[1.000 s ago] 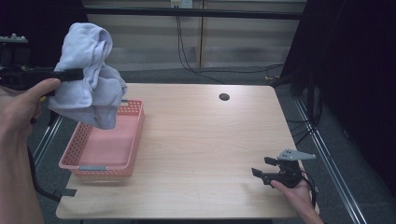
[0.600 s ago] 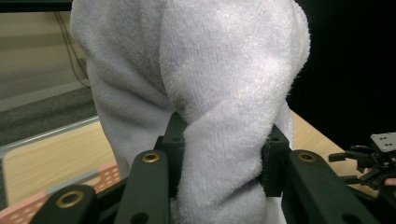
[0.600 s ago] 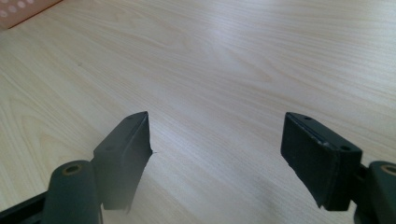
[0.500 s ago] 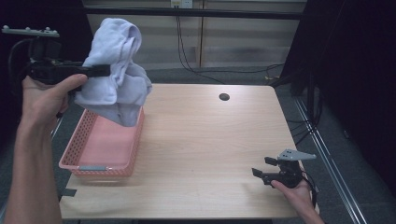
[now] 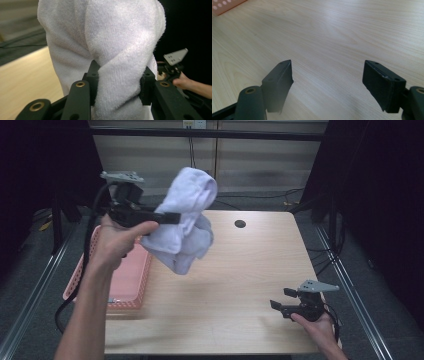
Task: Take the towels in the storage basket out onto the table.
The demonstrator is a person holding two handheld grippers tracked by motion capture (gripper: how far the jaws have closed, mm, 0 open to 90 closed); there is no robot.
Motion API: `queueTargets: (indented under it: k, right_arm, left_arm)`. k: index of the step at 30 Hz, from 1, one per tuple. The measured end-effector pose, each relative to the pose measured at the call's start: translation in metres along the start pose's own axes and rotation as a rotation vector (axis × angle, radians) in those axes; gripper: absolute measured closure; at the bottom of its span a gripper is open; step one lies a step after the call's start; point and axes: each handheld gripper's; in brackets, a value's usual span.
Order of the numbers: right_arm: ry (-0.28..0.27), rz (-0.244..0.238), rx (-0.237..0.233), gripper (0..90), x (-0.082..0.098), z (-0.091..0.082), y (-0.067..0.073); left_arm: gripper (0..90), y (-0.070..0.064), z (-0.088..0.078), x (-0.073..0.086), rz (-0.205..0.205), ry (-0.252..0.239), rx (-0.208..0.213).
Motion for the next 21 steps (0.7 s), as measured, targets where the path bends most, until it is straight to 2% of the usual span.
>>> queueTargets:
  k: [3,8,12,15,19,21]
  right_arm:
    - [0.002,0.001,0.002,23.8,0.0,-0.001,0.0]
    - [0.002,0.002,0.007,23.8,0.0,-0.001,-0.001]
    - [0.004,0.003,0.004,23.8,0.001,-0.001,-0.001]
    - [0.006,0.003,0.004,23.8,0.001,-0.001,0.0]
    - [0.008,0.0,0.005,23.8,0.001,0.0,-0.001]
    - [0.008,0.002,0.003,23.8,0.001,0.0,-0.001]
  left_arm:
    - [63.1,-0.004,0.03,0.008,-0.002,0.046,0.036]
    - [63.1,-0.006,0.074,0.027,-0.015,0.085,0.074]
    - [63.0,-0.004,0.097,0.042,-0.047,0.117,0.093]
    - [62.6,-0.004,0.114,0.052,-0.047,0.15,0.084]
    - [62.5,-0.007,0.131,0.06,-0.033,0.173,0.105]
    - [62.4,-0.008,0.14,0.066,-0.045,0.189,0.102]
Point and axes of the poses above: each handheld gripper's, and its own axes: z roughly forward along the jaws, x roughly out of its underside, y roughly to its left, and after that the axes turned 4 degrees about y, right-handed
